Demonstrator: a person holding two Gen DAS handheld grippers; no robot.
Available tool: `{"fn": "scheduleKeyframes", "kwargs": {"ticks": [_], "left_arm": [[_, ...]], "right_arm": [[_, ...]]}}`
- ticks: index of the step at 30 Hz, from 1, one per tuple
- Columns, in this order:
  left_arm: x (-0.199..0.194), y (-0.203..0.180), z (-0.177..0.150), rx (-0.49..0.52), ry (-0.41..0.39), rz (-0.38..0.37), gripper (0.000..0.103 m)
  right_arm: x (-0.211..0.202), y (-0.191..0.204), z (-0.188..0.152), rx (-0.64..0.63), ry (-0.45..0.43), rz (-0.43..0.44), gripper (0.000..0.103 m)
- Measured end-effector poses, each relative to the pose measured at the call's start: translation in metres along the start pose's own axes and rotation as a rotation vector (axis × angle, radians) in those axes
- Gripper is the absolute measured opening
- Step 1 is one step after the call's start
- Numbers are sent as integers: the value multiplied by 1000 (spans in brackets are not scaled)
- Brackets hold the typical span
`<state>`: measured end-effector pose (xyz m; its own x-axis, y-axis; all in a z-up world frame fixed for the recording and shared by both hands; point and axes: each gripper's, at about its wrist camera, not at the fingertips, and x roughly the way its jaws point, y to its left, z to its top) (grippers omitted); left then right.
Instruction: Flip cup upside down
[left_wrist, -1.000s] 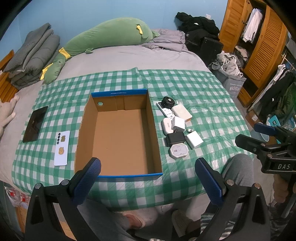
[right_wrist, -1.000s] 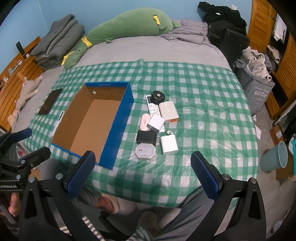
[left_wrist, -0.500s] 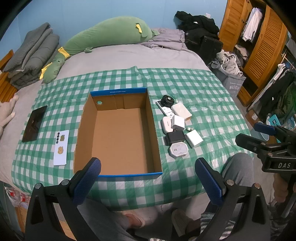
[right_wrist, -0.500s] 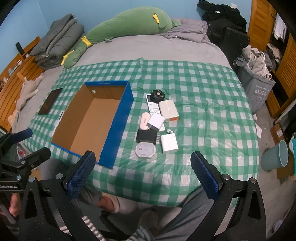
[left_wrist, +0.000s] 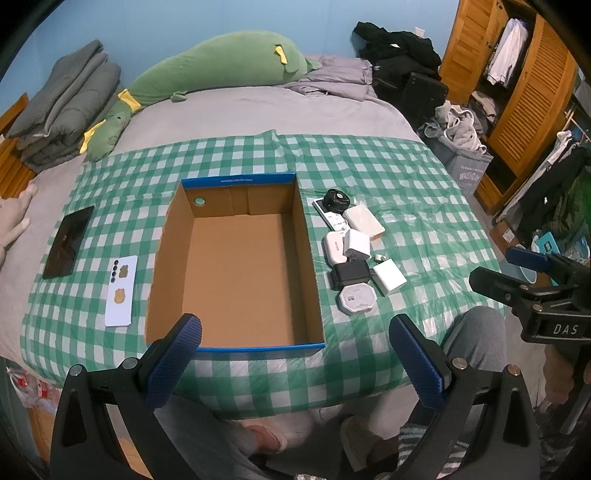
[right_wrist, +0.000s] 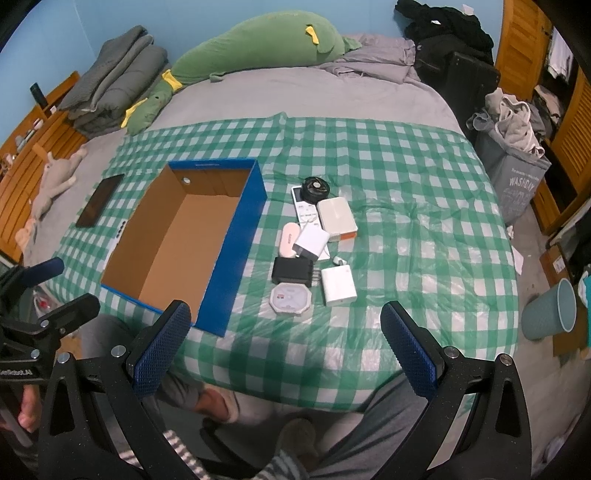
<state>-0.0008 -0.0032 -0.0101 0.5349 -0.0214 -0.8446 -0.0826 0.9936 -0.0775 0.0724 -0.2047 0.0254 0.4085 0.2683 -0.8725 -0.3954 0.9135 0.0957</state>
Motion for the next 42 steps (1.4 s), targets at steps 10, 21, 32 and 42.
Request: {"fn": "scheduleKeyframes", "kwargs": {"ticks": [10, 21, 32, 42], "left_arm": [[8, 23, 13, -52, 28, 16, 102], [33, 80, 34, -36, 133, 143, 102], [88, 145, 28, -95, 250, 83, 102], [130, 162, 22, -148, 357, 62, 102]], "right_arm": [[17, -3, 9, 27, 55, 22, 101], [50, -23, 35, 26, 113, 6, 101], [100, -43, 31, 27, 189, -2, 101], [152, -56, 21, -16, 278, -11, 101]]}}
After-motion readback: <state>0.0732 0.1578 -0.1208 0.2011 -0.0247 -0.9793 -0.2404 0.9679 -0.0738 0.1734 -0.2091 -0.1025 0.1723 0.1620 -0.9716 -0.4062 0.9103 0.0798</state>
